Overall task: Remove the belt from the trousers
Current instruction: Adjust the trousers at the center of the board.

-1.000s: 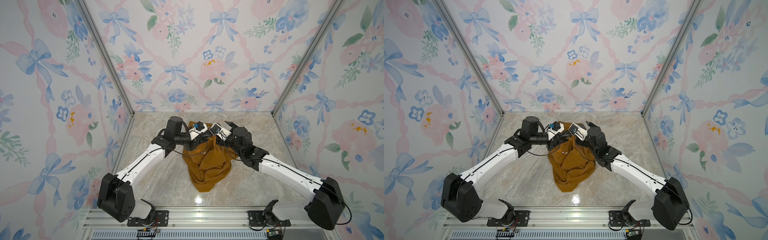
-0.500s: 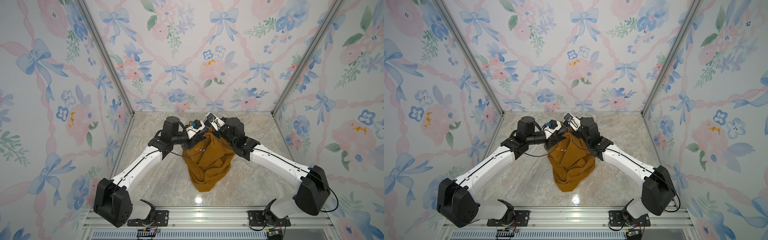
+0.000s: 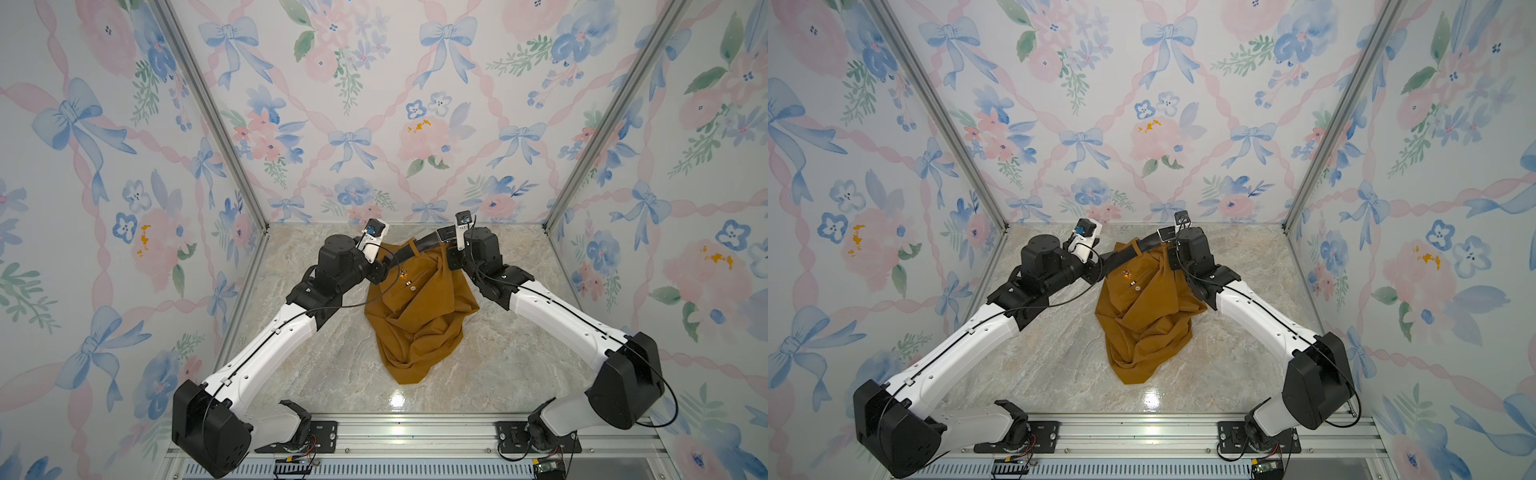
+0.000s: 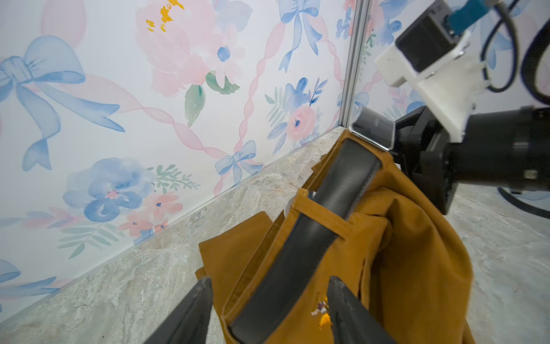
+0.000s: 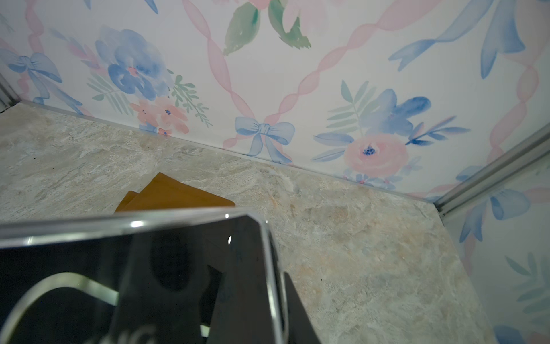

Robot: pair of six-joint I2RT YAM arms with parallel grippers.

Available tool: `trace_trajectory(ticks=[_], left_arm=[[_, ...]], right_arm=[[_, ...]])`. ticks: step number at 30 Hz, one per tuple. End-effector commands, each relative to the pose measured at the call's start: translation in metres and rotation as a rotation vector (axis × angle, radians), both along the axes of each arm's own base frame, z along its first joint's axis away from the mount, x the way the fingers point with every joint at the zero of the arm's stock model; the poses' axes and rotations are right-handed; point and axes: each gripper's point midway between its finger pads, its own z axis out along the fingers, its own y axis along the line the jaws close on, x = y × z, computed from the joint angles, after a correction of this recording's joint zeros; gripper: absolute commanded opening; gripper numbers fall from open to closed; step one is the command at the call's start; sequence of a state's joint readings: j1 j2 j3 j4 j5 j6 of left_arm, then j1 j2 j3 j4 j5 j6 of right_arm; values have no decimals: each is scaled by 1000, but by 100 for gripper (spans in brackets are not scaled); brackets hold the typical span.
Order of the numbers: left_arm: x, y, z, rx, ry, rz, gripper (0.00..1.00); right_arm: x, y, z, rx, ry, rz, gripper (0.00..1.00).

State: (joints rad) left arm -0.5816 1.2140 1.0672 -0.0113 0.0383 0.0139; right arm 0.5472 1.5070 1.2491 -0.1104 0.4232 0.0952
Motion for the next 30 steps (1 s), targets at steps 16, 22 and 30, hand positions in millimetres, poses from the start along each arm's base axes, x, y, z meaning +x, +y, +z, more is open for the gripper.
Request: trace_trajectory(ticks=[16, 22, 30], left_arm=[[-75, -191, -75, -123, 129, -371, 33], [-33, -134, -25, -174, 18, -213, 0], [19, -36, -39, -359, 164, -7, 0]], right_arm=[[-57, -9, -3, 294, 77, -112, 0], [-57, -29, -10, 415, 105, -166, 0], [-67, -48, -31, 517, 121, -204, 0]])
